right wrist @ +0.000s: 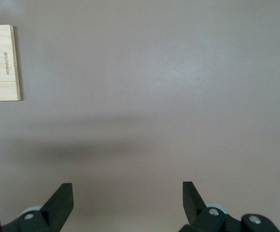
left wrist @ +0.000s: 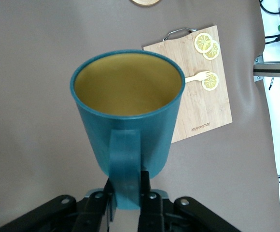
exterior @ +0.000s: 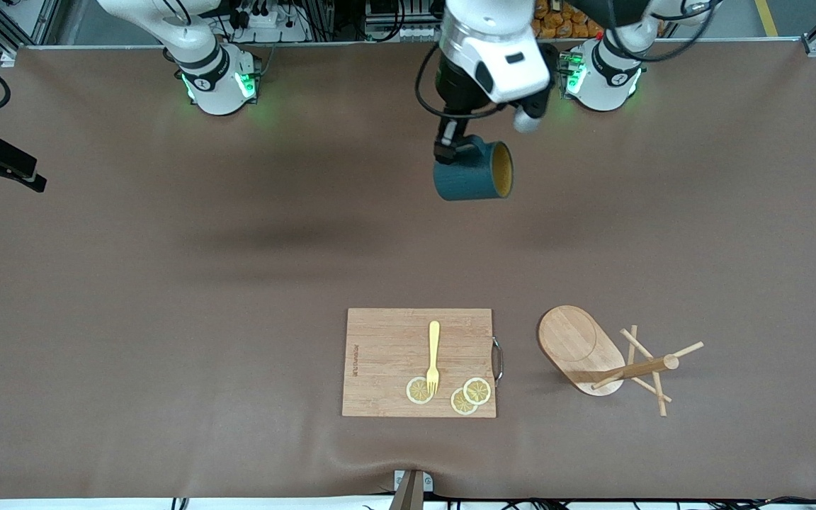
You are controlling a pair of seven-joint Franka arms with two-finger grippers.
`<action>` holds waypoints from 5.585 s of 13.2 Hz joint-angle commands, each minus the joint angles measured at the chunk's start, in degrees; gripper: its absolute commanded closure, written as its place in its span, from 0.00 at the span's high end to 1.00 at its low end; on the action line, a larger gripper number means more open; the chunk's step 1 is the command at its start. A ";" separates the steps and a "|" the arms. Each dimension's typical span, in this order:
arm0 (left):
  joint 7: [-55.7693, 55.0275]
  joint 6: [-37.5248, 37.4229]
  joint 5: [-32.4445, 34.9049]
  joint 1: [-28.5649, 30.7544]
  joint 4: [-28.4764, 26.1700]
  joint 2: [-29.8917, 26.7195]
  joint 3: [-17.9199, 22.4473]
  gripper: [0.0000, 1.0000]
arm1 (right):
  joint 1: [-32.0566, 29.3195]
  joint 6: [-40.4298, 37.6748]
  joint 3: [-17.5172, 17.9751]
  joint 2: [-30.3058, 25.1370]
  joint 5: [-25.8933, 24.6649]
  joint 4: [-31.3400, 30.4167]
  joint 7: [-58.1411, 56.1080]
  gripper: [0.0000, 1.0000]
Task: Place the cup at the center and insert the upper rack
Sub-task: 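Carry the mug toward the wooden mug tree, then lower the mug so a tree peg enters it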
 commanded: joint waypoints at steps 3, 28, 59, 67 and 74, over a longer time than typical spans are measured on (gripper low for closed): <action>7.30 0.22 -6.79 6.48 -1.62 -1.74 -0.42 0.00 | 0.28 -0.42 -0.22 0.18 0.11 0.90 0.39 1.00; 46.24 -8.13 -47.94 39.28 -1.79 8.53 -0.24 0.00 | 0.54 -10.35 -0.04 -0.08 -0.15 3.27 1.10 1.00; 57.24 -7.69 -60.69 44.56 -1.53 20.93 1.78 0.00 | -3.58 -11.50 3.91 -0.08 0.20 3.10 1.10 1.00; 57.86 -5.15 -60.77 43.86 -1.35 22.07 3.53 0.00 | -3.59 -11.50 4.09 -0.08 0.20 3.01 1.10 1.00; 59.53 -3.39 -60.86 43.86 -1.26 23.31 3.45 0.00 | -3.59 -11.41 4.09 -0.17 0.20 2.92 1.10 1.00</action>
